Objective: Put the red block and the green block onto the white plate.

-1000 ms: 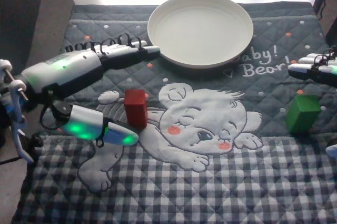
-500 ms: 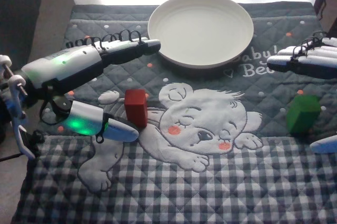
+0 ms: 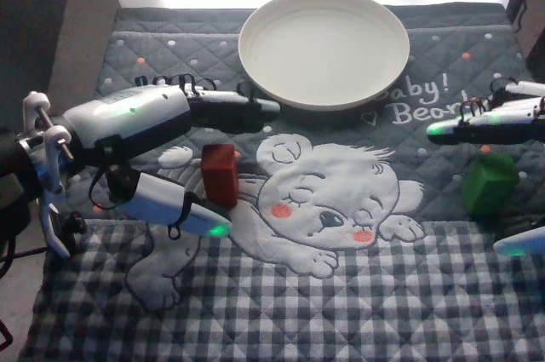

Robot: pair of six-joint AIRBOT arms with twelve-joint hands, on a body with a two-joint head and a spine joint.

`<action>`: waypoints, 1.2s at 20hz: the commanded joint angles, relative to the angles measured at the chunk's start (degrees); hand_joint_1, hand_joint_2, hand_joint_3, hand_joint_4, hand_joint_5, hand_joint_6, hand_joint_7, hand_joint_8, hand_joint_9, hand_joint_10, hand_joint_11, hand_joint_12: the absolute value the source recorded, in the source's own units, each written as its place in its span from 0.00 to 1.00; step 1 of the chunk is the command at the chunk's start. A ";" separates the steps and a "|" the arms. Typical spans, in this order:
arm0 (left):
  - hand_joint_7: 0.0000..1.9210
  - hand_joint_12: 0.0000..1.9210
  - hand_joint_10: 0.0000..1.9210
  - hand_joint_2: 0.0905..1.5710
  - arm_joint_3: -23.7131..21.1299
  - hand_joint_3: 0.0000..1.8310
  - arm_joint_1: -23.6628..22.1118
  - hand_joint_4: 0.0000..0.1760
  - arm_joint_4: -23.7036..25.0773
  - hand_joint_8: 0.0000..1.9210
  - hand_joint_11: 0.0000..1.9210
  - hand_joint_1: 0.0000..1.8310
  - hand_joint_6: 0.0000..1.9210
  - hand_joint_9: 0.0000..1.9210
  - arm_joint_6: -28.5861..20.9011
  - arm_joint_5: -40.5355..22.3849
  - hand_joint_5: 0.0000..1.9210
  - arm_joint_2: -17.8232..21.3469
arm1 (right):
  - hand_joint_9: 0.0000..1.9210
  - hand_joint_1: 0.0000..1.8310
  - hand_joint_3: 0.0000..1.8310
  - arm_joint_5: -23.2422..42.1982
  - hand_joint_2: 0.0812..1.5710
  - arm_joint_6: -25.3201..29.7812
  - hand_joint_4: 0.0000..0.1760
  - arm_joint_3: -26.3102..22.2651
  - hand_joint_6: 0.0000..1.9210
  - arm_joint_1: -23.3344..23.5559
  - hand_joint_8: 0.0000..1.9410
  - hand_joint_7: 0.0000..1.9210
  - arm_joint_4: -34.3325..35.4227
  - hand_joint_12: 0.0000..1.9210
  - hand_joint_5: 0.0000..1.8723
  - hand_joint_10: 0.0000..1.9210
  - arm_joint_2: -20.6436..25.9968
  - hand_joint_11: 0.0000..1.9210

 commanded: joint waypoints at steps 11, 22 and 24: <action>0.63 0.50 0.51 0.63 1.87 0.00 -0.36 0.00 -1.48 0.27 0.46 0.76 0.31 0.55 -0.38 -4.56 0.60 -2.96 | 0.67 0.69 0.00 5.68 0.68 0.31 0.00 0.78 0.41 0.27 0.50 0.57 2.23 0.70 0.52 0.16 -0.17 0.38; 0.58 0.74 0.44 0.64 4.58 0.00 -6.35 0.00 -4.72 0.52 0.35 0.70 0.01 0.56 1.62 -9.71 0.73 -2.84 | 0.59 0.70 0.00 9.68 0.67 -0.15 0.00 2.96 0.41 6.03 0.42 0.60 4.09 0.57 0.54 0.40 -1.83 0.50; 0.60 0.75 0.42 0.63 5.14 0.00 -7.67 0.00 -4.57 0.48 0.32 0.71 0.00 0.57 2.00 -9.32 0.72 -3.18 | 0.67 0.71 0.00 9.67 0.64 -0.19 0.00 3.66 0.27 6.83 0.41 0.63 3.94 0.60 0.60 0.33 -2.88 0.55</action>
